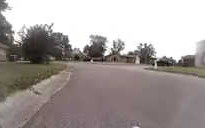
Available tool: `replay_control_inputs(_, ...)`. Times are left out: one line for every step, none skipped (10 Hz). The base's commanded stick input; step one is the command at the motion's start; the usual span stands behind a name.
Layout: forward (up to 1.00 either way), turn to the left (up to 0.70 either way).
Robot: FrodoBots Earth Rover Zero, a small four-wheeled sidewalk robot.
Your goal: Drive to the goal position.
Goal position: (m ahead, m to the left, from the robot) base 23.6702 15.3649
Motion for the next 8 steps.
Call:
replay_control_inputs(0.70, 0.00)
replay_control_inputs(0.70, 0.00)
replay_control_inputs(0.70, 0.00)
replay_control_inputs(0.70, 0.00)
replay_control_inputs(0.70, 0.00)
replay_control_inputs(0.70, 0.00)
replay_control_inputs(0.70, 0.00)
replay_control_inputs(0.70, 0.00)
